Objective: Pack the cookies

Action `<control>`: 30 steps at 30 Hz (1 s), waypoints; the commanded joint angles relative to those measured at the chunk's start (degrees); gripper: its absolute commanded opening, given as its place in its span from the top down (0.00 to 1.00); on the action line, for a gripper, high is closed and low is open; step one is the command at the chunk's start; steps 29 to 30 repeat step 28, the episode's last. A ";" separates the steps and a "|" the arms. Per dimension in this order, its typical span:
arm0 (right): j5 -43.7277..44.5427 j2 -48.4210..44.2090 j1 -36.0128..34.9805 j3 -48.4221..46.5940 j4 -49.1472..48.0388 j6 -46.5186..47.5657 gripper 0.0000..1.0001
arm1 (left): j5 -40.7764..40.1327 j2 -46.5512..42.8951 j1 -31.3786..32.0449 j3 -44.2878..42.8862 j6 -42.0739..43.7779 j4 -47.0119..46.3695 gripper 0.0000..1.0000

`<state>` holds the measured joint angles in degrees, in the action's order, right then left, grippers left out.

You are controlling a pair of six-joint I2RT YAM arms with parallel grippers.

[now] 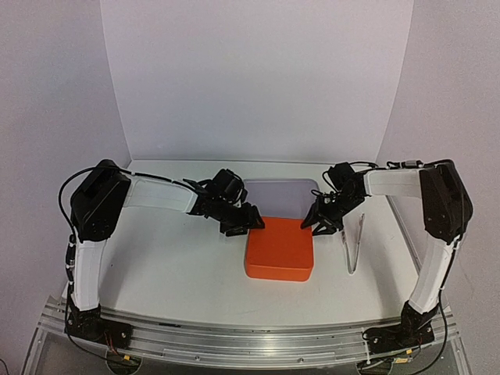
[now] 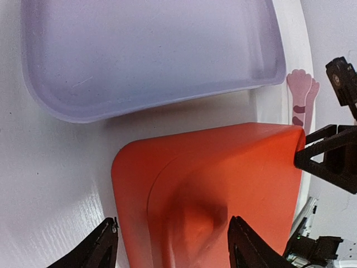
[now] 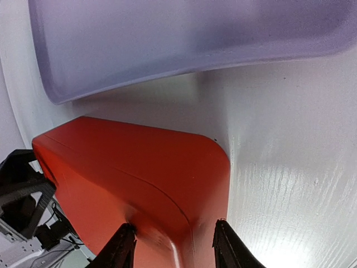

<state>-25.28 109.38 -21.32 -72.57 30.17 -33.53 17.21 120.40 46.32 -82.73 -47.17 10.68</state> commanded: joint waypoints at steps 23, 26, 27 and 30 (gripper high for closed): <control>38.53 -47.68 5.85 24.90 6.38 4.93 0.04 | -44.67 -44.70 -2.27 25.02 -9.89 18.27 0.00; 39.74 -49.66 5.89 27.40 6.34 4.32 0.04 | -44.77 -47.75 -2.29 28.02 -10.91 17.70 0.00; 39.96 -50.21 5.90 27.63 6.34 4.08 0.04 | -45.18 -48.32 -2.29 28.34 -11.20 18.15 0.00; 40.19 -50.49 5.87 27.61 6.30 4.08 0.04 | -45.87 -48.80 -2.30 28.29 -11.87 18.90 0.00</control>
